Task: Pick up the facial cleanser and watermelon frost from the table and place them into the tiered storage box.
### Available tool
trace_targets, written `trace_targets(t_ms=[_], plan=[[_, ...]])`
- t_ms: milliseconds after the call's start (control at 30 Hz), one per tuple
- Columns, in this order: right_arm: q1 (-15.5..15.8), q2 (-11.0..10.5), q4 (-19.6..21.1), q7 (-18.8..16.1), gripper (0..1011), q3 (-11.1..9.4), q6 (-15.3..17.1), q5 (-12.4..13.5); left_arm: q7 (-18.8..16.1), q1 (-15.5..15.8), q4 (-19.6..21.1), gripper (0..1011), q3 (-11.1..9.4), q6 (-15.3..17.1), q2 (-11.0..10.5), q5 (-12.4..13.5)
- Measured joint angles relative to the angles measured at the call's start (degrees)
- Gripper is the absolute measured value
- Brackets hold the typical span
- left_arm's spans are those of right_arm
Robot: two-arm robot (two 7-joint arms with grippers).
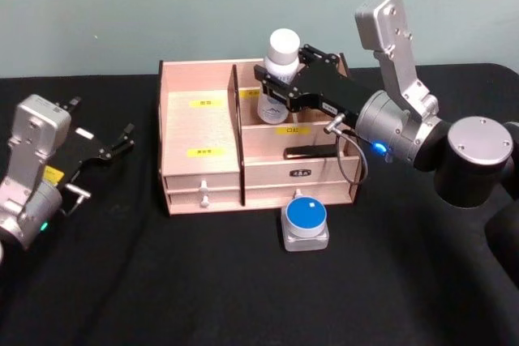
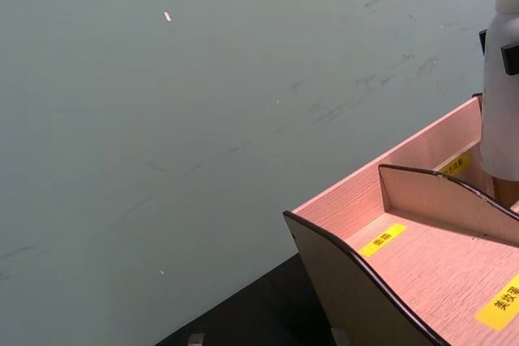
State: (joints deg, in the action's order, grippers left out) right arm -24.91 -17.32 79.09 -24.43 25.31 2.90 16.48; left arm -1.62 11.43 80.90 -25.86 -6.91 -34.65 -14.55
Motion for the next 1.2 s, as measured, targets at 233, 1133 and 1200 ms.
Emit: trace_targets(t_ms=[233,1133,1200], plan=[[-0.10,0.29,-0.34,0.16,602,-0.05,-0.03,-0.26,0.00,0.00,0.00,1010,0.00,0.00,0.00,0.00],[-0.76,1.42,-3.04,0.41,602,-0.43,-0.35,-0.97,0.00,0.00,0.00,1010,0.00,0.00,0.00,0.00],[-0.90,1.53,-3.56,0.18,602,-0.40,-0.35,-0.93,0.00,0.00,0.00,1010,0.00,0.00,0.00,0.00]])
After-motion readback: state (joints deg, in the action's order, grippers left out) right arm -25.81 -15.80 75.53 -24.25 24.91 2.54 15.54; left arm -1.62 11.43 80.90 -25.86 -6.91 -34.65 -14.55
